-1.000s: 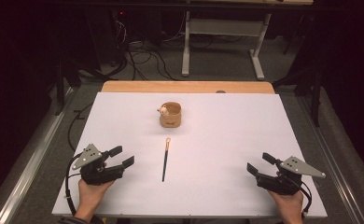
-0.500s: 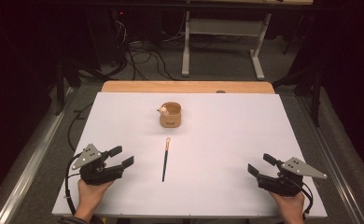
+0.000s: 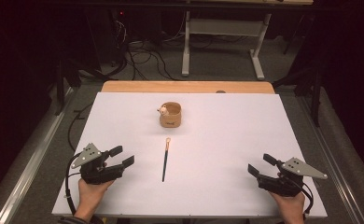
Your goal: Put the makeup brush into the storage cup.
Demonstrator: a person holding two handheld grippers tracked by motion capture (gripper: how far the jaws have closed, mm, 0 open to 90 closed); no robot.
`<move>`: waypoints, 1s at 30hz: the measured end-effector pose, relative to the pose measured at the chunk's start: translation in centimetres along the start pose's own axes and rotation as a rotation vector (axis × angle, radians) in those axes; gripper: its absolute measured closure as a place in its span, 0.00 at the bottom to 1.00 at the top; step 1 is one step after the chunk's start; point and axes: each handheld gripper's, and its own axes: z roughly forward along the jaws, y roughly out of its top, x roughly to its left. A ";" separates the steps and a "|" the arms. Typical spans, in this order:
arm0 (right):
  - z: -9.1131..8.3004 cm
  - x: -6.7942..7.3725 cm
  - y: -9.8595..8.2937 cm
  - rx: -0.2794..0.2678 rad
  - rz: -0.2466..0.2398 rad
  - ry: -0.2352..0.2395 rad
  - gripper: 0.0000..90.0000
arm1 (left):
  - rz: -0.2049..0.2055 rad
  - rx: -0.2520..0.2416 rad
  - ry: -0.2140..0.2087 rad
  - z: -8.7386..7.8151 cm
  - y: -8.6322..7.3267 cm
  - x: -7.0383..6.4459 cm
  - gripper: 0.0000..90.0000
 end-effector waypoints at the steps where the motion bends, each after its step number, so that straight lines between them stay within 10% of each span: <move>1: 0.0 0.0 0.0 0.000 -0.002 0.000 0.28 | -0.005 -0.004 -0.007 0.0 0.1 0.0 0.38; 30: 0.1 0.0 0.0 0.007 -0.006 -0.002 0.28 | 0.045 -0.030 -0.024 0.2 2.7 -0.7 0.36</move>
